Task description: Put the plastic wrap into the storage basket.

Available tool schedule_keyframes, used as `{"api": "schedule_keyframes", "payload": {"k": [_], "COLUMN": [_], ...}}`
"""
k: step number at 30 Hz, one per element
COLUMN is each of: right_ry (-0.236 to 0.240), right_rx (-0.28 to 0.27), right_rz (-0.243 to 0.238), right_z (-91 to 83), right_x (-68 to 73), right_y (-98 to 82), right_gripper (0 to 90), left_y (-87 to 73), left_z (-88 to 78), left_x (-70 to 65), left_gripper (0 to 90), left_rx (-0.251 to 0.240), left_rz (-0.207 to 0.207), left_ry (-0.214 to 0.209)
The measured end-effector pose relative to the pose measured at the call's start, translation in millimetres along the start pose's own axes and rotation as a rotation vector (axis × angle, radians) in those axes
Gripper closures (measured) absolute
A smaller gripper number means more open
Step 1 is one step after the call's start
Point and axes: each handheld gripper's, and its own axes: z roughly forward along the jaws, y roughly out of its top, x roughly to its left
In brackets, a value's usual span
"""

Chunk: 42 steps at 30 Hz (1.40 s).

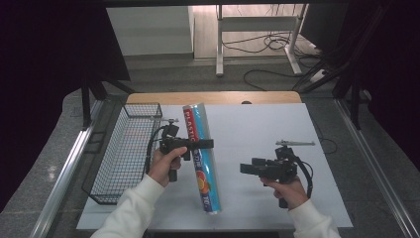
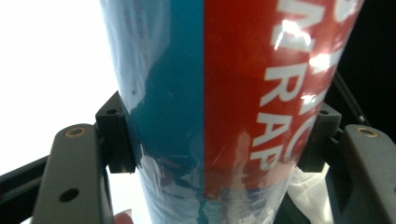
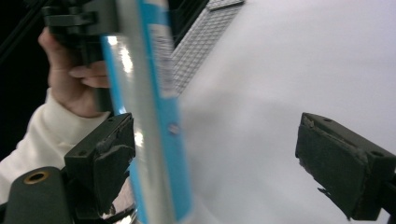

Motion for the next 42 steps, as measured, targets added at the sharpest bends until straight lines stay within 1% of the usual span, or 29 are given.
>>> {"api": "schedule_keyframes", "payload": {"k": [2, 6, 9, 12, 13, 14, 16, 18, 23, 24, 25, 26, 27, 30, 34, 42], "right_ry": [-0.012, -0.034, -0.046, -0.055, -0.058, -0.060, -0.065, -0.069, -0.081, -0.082, -0.082, -0.083, -0.084, -0.083, -0.085, -0.090], "right_rx": [-0.014, -0.026, -0.034, -0.039, -0.038, -0.040, -0.040, -0.039, -0.037, -0.038, -0.038, -0.038, -0.036, -0.031, -0.026, -0.029], "right_rz": [0.019, 0.042, 0.057, 0.066, 0.068, 0.071, 0.072, 0.075, 0.082, 0.083, 0.084, 0.084, 0.087, 0.090, 0.093, 0.095], "right_z": [-7.5, -18.7, -24.2, -27.7, -28.7, -29.1, -30.3, -31.5, -34.3, -34.6, -34.8, -34.7, -34.7, -34.0, -32.6, -32.1], "right_x": [-7.6, -18.2, -23.8, -26.7, -27.4, -28.1, -29.4, -30.4, -33.7, -34.2, -34.5, -34.7, -34.6, -34.6, -34.3, -35.3], "right_y": [-2.2, -5.9, -7.8, -8.9, -9.0, -9.1, -9.2, -9.4, -10.1, -10.2, -10.2, -10.2, -10.2, -10.1, -10.3, -10.5], "right_gripper": [12.8, 12.9, 13.0, 13.2, 13.2, 13.3, 13.3, 13.3, 13.3, 13.3, 13.3, 13.4, 13.3, 13.4, 13.4, 13.5], "left_y": [1.3, 2.6, 3.7, 6.6, 7.8, 9.2, 11.4, 13.4, 18.5, 19.5, 20.6, 21.5, 22.7, 26.1, 30.5, 38.3], "left_z": [-6.0, -17.3, -25.8, -34.2, -37.0, -40.3, -47.4, -55.1, -75.1, -79.1, -83.4, -87.3, -91.7, -104.4, -120.1, -151.4], "left_x": [-1.5, -1.6, -2.8, -6.7, -8.2, -9.1, -11.0, -12.5, -14.4, -14.9, -14.8, -15.9, -16.2, -18.1, -19.4, -19.4], "left_gripper": [31.9, 31.8, 31.9, 31.9, 31.9, 31.8, 31.8, 31.9, 31.8, 31.8, 31.9, 31.9, 31.9, 31.8, 31.9, 31.9], "left_rx": [-0.007, -0.024, -0.031, -0.035, -0.041, -0.045, -0.052, -0.057, -0.058, -0.060, -0.061, -0.063, -0.065, -0.069, -0.070, -0.067], "left_rz": [0.006, -0.005, -0.004, 0.011, 0.008, 0.014, 0.007, 0.005, 0.009, 0.003, 0.008, 0.000, 0.010, 0.013, 0.003, -0.014], "left_ry": [0.019, 0.036, 0.056, 0.072, 0.072, 0.077, 0.074, 0.082, 0.126, 0.128, 0.137, 0.142, 0.153, 0.182, 0.222, 0.284]}}
